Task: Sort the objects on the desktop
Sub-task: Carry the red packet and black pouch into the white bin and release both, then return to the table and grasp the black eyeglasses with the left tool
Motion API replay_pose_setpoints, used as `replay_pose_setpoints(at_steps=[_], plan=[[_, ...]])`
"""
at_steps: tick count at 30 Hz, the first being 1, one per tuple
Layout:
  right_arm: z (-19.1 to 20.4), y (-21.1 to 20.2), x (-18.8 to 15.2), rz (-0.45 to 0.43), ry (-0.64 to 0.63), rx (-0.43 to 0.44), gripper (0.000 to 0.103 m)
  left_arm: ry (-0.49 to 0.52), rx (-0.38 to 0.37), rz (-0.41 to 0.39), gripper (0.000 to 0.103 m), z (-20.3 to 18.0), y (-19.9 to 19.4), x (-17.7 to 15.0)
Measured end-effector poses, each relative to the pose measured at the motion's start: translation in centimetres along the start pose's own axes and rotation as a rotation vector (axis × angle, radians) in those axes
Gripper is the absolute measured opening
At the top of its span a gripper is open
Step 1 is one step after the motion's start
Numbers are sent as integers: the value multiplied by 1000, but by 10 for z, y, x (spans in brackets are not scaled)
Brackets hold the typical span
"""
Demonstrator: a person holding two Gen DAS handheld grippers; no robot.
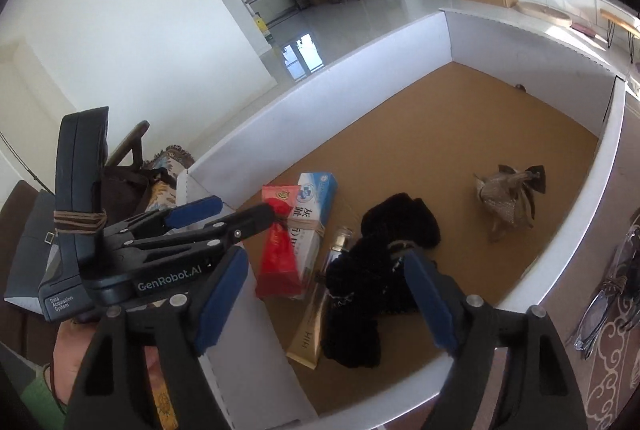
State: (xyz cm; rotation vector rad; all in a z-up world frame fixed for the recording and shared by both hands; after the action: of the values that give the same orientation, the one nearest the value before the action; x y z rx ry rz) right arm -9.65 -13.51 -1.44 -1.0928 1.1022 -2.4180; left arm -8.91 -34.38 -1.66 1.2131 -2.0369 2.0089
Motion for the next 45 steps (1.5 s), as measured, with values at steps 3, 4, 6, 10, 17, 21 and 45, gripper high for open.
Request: replay_pose_setpoints(at_steps=[3, 4, 6, 10, 17, 21, 45], plan=[[-14, -42, -9, -90, -8, -27, 88, -15, -50, -33, 79, -10, -24, -4], [-23, -60, -16, -129, -13, -50, 93, 2, -61, -48, 79, -19, -33, -6], [-51, -98, -38, -200, -6, -122, 103, 59, -81, -74, 79, -42, -50, -15], [-133, -146, -106, -213, 33, -347, 103, 213, -175, -72, 80, -108, -73, -46], [-248, -193, -237, -44, 156, -647, 103, 528, -318, 79, 81, -253, -52, -136], [-272, -207, -271, -27, 214, -686, 103, 630, -281, 201, 81, -308, -4, -186], [-270, -204, -276, -49, 237, -685, 103, 443, -73, 92, 103, -285, 88, -138]])
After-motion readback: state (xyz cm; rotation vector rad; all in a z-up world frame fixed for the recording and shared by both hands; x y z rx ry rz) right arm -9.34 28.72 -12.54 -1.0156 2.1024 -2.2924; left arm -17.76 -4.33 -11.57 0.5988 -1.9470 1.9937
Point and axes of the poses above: each gripper's, at about its wrist camera, not at the fingertips, and y roughly the way its jaws point, z to its left, x to its top, the point moved 5 cm from there along y, roughly the way its jaws point, and after that the axes turned 4 degrees about z, right-handed, at the moved point
